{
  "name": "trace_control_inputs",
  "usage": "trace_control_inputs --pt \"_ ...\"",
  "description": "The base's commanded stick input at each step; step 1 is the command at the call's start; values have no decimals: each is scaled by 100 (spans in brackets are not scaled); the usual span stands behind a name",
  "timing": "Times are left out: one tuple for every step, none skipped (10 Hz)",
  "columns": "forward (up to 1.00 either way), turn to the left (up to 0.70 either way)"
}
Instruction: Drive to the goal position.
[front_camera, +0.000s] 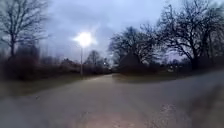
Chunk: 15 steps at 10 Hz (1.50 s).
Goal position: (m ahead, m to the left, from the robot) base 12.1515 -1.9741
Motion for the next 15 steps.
trace_control_inputs --pt "100 4" --pt "100 16" --pt "100 29" --pt "100 41" --pt "100 15" --pt "100 4" --pt "100 4" --pt "100 4" --pt "100 4" --pt "100 4" --pt "100 4" --pt "100 4" --pt "100 4" --pt "100 4" --pt "100 22"
